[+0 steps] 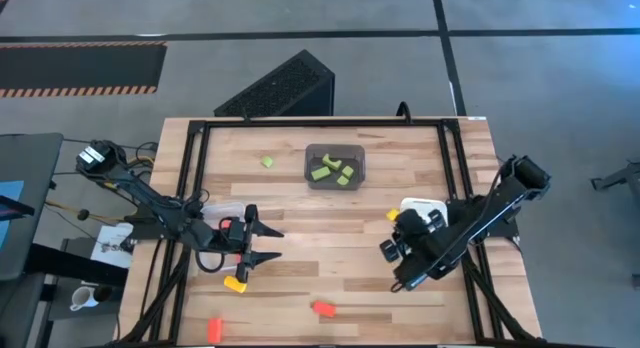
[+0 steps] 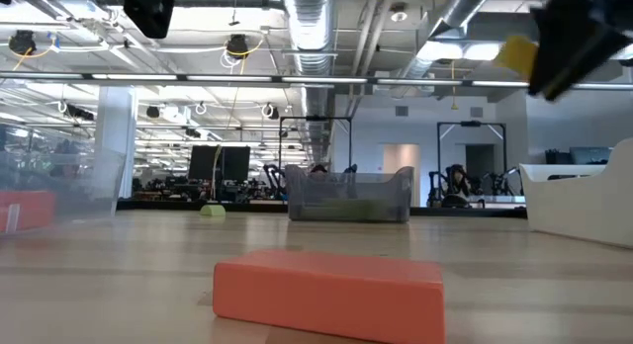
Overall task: Sort & place blocks by color
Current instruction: Put the yellow block into the white bin
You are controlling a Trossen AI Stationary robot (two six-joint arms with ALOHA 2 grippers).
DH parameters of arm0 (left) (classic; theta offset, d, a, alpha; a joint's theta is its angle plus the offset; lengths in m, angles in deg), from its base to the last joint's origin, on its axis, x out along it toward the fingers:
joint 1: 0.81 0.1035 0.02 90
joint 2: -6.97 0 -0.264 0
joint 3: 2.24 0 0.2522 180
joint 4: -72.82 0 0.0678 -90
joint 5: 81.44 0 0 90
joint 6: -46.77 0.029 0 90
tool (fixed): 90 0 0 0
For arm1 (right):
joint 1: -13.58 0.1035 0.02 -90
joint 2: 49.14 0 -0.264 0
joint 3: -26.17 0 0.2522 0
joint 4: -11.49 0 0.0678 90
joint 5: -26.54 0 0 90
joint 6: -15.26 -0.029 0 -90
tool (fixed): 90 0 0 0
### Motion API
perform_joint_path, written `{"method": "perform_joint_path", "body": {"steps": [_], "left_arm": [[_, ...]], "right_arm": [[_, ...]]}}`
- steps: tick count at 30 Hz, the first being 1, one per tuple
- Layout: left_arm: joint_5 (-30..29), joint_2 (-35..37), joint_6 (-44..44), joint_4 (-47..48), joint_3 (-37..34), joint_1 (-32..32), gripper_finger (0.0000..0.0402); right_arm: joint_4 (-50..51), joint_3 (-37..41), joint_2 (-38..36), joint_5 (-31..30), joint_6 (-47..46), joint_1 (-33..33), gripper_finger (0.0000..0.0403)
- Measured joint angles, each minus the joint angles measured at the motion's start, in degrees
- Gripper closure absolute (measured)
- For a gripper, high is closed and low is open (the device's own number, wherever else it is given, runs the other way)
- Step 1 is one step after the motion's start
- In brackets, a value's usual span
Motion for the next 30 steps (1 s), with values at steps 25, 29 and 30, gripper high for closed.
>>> {"method": "perform_joint_path", "body": {"steps": [25,29,30], "left_arm": [[-0.3,-0.07,-0.48,0.26,-0.04,0.02,0.0192],[-0.38,-0.07,-0.5,0.28,-0.04,0.02,0.0192],[-0.38,-0.07,-0.5,0.3,-0.04,0.02,0.0192]], "right_arm": [[-19.56,27.78,-22.51,14.15,-6.68,2.37,0.0175],[-19.85,27.72,-22.52,16.64,-6.69,2.31,0.0147],[-19.91,27.6,-22.52,17.13,-6.69,2.31,0.0145]]}}
